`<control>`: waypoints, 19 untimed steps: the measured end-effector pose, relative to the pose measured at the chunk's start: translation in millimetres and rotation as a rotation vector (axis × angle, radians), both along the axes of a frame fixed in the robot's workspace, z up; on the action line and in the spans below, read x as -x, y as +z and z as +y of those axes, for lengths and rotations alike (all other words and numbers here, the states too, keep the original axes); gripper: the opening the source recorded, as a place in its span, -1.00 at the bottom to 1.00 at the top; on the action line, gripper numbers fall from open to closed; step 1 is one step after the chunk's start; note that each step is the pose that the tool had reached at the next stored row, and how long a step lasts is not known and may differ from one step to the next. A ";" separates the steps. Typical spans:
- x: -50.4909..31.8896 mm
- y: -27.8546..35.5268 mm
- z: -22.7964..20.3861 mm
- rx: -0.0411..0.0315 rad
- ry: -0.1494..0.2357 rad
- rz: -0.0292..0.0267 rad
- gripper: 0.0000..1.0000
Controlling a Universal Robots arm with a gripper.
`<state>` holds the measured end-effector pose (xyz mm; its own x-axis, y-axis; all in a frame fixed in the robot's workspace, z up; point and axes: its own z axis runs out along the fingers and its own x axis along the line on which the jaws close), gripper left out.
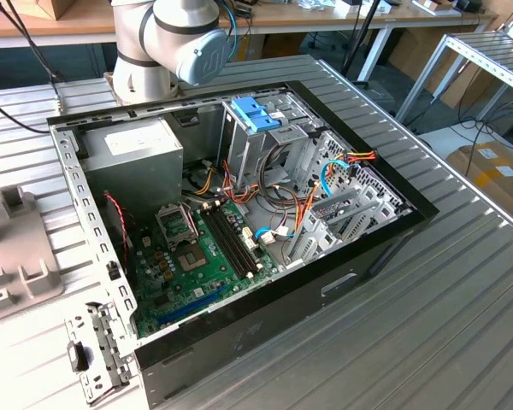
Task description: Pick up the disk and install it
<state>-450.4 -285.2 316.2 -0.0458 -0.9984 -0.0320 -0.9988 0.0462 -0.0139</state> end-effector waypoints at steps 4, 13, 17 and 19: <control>-0.1 1.1 0.0 -0.0003 0.000 -0.0004 -0.25; -0.1 5.5 0.0 -0.0004 0.000 0.0000 -0.25; -0.1 7.6 0.0 -0.0006 0.000 0.0001 -0.26; -0.1 8.9 0.0 -0.0007 0.000 0.0001 -0.26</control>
